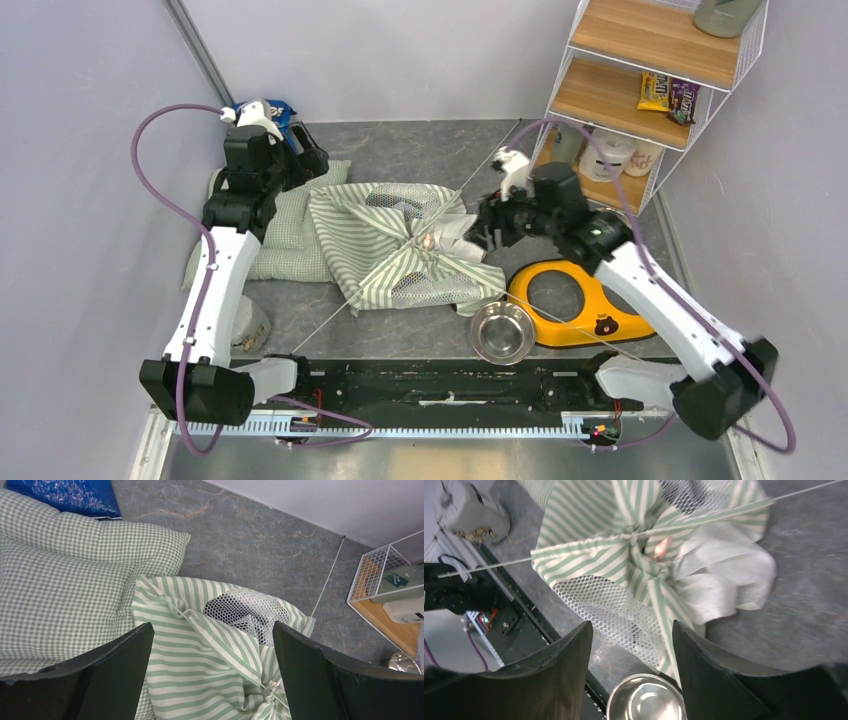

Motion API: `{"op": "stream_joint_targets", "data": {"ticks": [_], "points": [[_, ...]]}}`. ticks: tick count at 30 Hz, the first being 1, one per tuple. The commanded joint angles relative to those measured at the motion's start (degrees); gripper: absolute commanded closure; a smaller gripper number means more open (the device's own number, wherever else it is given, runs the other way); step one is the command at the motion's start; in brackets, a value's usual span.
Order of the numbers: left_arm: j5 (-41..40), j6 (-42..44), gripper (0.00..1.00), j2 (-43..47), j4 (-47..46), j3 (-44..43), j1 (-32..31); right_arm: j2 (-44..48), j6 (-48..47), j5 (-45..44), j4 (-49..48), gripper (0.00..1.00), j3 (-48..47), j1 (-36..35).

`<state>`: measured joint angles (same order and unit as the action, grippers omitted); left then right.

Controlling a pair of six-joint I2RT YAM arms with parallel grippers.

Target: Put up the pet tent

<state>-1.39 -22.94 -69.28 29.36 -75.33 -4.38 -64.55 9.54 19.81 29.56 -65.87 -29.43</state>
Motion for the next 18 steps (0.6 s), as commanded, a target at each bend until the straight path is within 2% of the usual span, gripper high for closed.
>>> {"op": "stream_joint_targets", "data": {"ticks": [1, 3, 8, 18], "points": [[-0.2, -4.0, 0.05, 0.2, -1.4, 0.9, 0.0, -8.6, -3.8, -4.7, -2.6, 0.40, -0.4, -6.6], [-0.2, -4.4, 0.05, 0.3, -1.4, 1.1, 0.0, -13.7, -4.6, -5.6, -2.9, 0.51, -2.5, -8.8], [0.1, -4.7, 0.06, 0.3, -1.3, 1.2, 0.0, -23.3, -6.8, -9.5, -7.1, 0.59, -5.2, -12.5], [-0.7, -3.6, 0.06, 0.2, -0.8, 0.9, 0.1, -34.7, -12.3, -10.7, -9.3, 0.59, -10.0, -14.3]]}}
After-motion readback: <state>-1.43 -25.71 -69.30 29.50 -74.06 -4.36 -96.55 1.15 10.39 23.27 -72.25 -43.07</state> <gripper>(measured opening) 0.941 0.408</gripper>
